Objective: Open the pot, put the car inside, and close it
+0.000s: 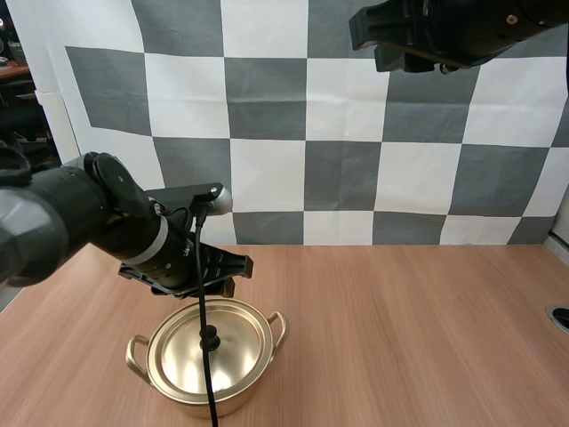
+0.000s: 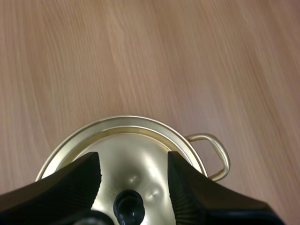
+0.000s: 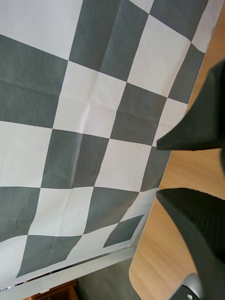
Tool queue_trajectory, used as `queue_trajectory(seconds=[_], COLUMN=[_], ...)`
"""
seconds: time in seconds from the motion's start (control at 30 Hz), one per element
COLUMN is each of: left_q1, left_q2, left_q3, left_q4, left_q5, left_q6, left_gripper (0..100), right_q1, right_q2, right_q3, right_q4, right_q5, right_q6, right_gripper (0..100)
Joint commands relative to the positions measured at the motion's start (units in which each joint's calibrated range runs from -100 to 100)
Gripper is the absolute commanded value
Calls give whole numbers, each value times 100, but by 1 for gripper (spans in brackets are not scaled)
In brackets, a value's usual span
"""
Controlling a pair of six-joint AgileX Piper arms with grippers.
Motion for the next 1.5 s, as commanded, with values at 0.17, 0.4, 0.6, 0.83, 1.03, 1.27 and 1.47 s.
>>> queue_trajectory(seconds=[0.17,0.4,0.6,0.83,1.03,1.27,1.47], left_q1=[-2,-2,-2,-2,-2,-2,-2], left_q2=[3,-26,-357,-1184,-2004,-2741,-3100], left_q3=[-491,-1299,-2080,-2465,-2465,-2470,-2483], left_q4=[4,4,38,176,176,182,158], left_q5=[60,486,623,826,950,932,843], left_q6=[-7,-146,-146,-146,-127,140,140], left_gripper=[73,73,73,73,73,73,73], right_q1=[-6,-6,-6,-6,-6,-6,-6], right_q2=[7,7,7,-137,-733,-1210,-1329], right_q3=[12,527,1375,1494,1494,1494,1478], right_q4=[-291,-476,-710,-724,-989,-1484,-1284], right_q5=[4,4,4,4,4,-165,-193], right_q6=[128,225,225,547,758,758,758], right_gripper=[46,46,46,46,46,46,46])
